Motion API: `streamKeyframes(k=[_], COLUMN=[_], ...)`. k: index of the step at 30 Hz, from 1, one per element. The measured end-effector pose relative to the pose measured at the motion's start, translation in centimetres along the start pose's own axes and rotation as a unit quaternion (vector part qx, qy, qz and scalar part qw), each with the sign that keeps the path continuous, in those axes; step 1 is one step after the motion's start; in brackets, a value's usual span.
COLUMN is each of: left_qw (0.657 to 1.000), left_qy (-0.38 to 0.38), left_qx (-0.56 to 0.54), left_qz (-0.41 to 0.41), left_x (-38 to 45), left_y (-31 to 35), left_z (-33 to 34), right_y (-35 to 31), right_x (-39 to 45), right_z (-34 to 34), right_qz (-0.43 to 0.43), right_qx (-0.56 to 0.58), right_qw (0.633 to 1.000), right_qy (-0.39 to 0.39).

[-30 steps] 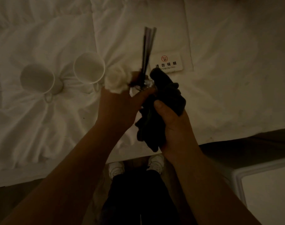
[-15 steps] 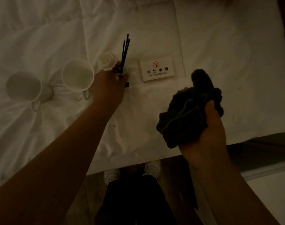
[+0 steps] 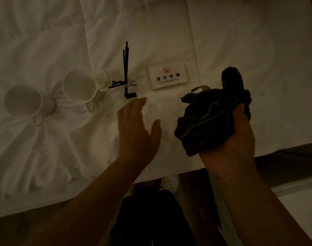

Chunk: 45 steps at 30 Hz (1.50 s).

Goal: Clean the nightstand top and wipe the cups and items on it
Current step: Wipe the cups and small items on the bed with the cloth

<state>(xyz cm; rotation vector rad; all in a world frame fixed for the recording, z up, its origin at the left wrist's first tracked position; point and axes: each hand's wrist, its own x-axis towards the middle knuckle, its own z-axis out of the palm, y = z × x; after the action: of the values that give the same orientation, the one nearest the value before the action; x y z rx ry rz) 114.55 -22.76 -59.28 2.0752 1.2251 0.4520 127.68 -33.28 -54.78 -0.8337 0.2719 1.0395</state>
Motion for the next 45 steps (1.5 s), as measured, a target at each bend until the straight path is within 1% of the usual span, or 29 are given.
streamKeyframes(k=[2,4,6,8,9,12,15,17,18,19,20,21,23,24,25,26,28,29,32,34,35,36,37,38,39,40,41,43,45], left_qw=[0.996,0.991,0.982,0.963,0.954,0.930,0.915,0.925,0.934,0.946,0.956,0.961,0.959,0.959,0.963,0.970,0.974,0.969,0.957,0.944,0.936,0.926,0.901,0.866,0.814,0.758,0.720,0.680,0.672], left_qy=[-0.068,-0.112,-0.125,-0.140,-0.152,-0.168,-0.154,-0.142,-0.147,-0.160,-0.183,-0.208,-0.242,-0.233,-0.209,-0.178,-0.142,-0.151,-0.195,-0.187,-0.177,-0.172,-0.171,-0.180,-0.208,-0.240,-0.253,-0.253,-0.228], left_qx=[0.022,0.050,0.120,0.207,0.240,0.319,0.358,0.329,0.292,0.238,0.177,0.120,0.038,0.006,-0.024,-0.049,-0.106,-0.134,-0.159,-0.232,-0.279,-0.332,-0.398,-0.454,-0.508,-0.549,-0.570,-0.598,-0.614], left_qz=[0.049,0.059,0.074,0.098,0.097,0.072,0.100,0.130,0.142,0.148,0.146,0.138,0.143,0.159,0.168,0.159,0.140,0.142,0.146,0.142,0.118,0.060,-0.027,-0.111,-0.192,-0.257,-0.304,-0.341,-0.346], left_x=[2.0,5.2,8.2,10.5,11.3,12.6,12.6,11.6,10.9,10.1,9.4,8.6,6.9,6.1,5.3,4.7,4.2,4.3,4.6,4.1,3.7,3.3,2.9,2.5,2.3,2.2,2.1,1.9,1.9], left_y=[1.3,2.2,2.7,2.7,2.5,2.4,3.3,4.1,4.6,5.2,5.8,6.6,8.0,8.6,9.1,9.6,9.7,9.5,8.7,8.2,7.7,7.5,7.6,7.6,7.7,7.8,7.9,8.2,8.2], left_z=[1.4,3.3,4.9,6.1,6.3,6.2,5.3,4.4,3.8,3.3,2.7,2.2,1.4,1.3,1.0,0.7,0.0,-0.3,-0.9,-1.4,-1.5,-1.7,-2.0,-2.3,-2.2,-2.0,-1.7,-1.4,-1.2], right_y=[-0.5,-1.2,-1.8,-2.3,-2.6,-3.6,-4.7,-5.3,-5.5,-5.7,-5.7,-5.5,-4.6,-4.1,-3.5,-3.1,-2.6,-2.5,-2.1,-2.2,-2.3,-2.3,-2.3,-2.2,-1.9,-1.5,-1.0,0.0,1.3], right_x=[0.4,0.7,0.8,0.7,0.7,0.5,0.7,0.9,1.1,1.2,1.3,1.3,1.4,1.5,1.7,2.0,2.5,2.8,3.8,4.0,4.0,4.1,4.1,4.2,4.2,4.0,3.6,2.7,1.8], right_z=[-0.2,-0.3,-0.5,-0.7,-0.8,-1.1,-1.5,-1.3,-1.2,-0.9,-0.7,-0.3,0.6,1.0,1.3,1.5,2.1,2.3,2.6,2.5,2.4,2.2,2.2,2.2,2.1,2.2,2.3,2.7,3.2], right_qz=[-0.013,-0.015,-0.020,-0.032,-0.040,-0.071,-0.083,-0.088,-0.100,-0.123,-0.161,-0.204,-0.269,-0.281,-0.281,-0.269,-0.238,-0.231,-0.249,-0.263,-0.264,-0.262,-0.253,-0.242,-0.237,-0.241,-0.248,-0.262,-0.250], right_qx=[0.007,0.020,0.019,0.012,0.006,-0.016,-0.023,-0.042,-0.065,-0.105,-0.170,-0.256,-0.436,-0.505,-0.553,-0.577,-0.574,-0.566,-0.539,-0.510,-0.495,-0.473,-0.442,-0.418,-0.416,-0.435,-0.458,-0.507,-0.533], right_qw=[1.000,1.000,1.000,0.999,0.999,0.997,0.996,0.995,0.992,0.986,0.971,0.944,0.858,0.816,0.785,0.771,0.784,0.791,0.803,0.816,0.825,0.838,0.858,0.873,0.875,0.865,0.850,0.816,0.804], right_qy=[-0.001,-0.001,0.002,0.005,0.010,0.014,0.008,0.022,0.036,0.049,0.054,0.052,0.037,0.027,0.018,0.013,0.018,0.023,0.046,0.063,0.071,0.073,0.069,0.064,0.064,0.073,0.084,0.097,0.084])
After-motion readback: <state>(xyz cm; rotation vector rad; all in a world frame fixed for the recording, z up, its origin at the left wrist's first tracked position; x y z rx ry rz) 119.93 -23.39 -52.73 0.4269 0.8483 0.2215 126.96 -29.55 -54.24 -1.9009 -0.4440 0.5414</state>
